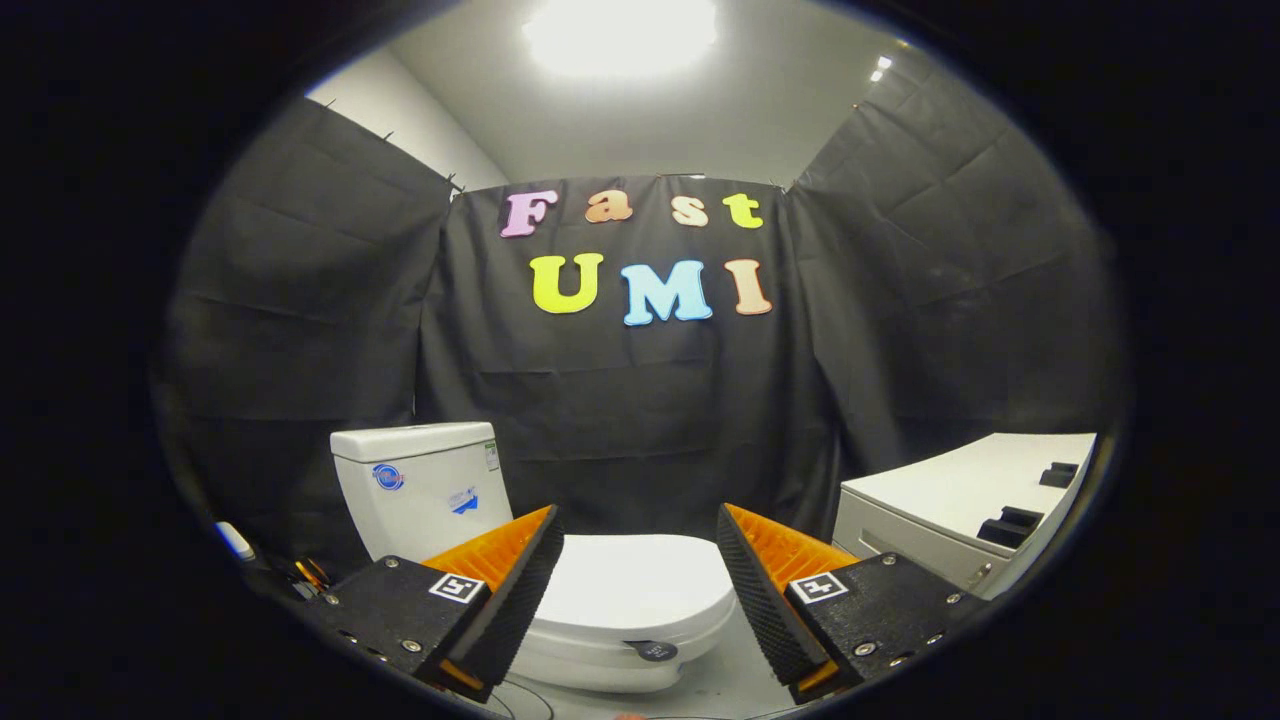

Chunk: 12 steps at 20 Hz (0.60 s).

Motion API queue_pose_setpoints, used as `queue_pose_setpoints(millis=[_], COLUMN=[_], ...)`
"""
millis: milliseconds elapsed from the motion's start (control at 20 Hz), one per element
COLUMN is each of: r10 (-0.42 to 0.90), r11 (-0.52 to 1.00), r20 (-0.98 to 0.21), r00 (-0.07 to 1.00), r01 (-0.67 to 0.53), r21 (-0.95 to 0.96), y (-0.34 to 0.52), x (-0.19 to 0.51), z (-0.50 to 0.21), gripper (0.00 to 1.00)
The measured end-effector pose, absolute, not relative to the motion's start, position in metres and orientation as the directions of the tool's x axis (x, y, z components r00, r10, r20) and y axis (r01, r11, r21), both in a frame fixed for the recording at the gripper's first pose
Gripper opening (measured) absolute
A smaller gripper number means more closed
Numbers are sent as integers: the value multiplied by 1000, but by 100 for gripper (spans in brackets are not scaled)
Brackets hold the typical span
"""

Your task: Open the toilet lid.

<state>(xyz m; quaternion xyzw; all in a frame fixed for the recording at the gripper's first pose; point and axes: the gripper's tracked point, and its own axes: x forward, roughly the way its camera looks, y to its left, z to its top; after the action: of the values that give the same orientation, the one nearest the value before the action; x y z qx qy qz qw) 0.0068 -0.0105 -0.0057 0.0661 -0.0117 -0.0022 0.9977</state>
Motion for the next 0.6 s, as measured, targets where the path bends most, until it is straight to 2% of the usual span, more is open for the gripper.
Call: queue_pose_setpoints(millis=[600], r10=[-47], r11=[942], r20=[-5], r00=[999], r01=[46], r21=[333], y=[-25], x=[35], z=[-43], gripper=[95])
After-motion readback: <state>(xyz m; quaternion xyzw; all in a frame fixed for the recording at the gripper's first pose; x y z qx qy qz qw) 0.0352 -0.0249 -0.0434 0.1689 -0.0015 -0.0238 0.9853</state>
